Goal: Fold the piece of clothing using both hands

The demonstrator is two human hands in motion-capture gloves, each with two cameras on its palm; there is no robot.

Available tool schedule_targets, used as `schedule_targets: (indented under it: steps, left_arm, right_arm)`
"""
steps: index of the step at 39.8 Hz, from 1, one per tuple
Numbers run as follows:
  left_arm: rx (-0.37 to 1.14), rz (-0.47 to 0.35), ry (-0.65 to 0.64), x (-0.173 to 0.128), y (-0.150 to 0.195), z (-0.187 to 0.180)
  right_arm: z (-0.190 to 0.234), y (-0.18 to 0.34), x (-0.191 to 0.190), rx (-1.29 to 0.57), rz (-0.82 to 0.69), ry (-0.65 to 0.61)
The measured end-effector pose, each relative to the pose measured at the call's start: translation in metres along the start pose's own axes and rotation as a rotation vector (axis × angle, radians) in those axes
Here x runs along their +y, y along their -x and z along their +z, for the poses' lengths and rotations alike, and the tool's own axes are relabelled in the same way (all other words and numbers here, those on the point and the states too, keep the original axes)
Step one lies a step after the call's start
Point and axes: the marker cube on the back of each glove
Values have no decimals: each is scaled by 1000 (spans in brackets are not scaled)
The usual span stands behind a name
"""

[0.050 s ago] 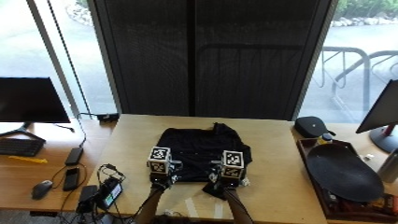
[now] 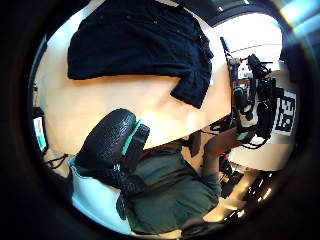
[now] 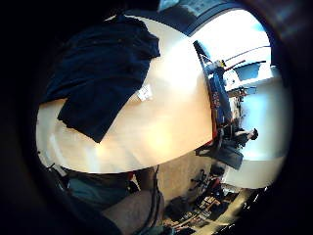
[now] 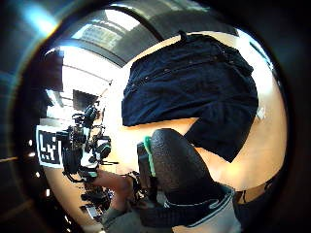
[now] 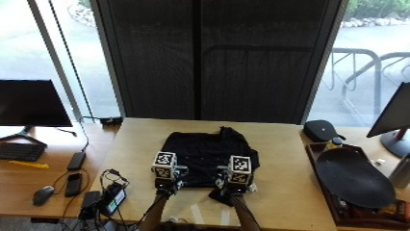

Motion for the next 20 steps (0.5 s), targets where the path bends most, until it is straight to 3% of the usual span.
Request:
schedule_targets:
  steps: [20]
  left_arm:
    - [4, -2, -11, 5, -3, -4]
  right_arm:
    - [4, 2, -3, -33, -37, -44]
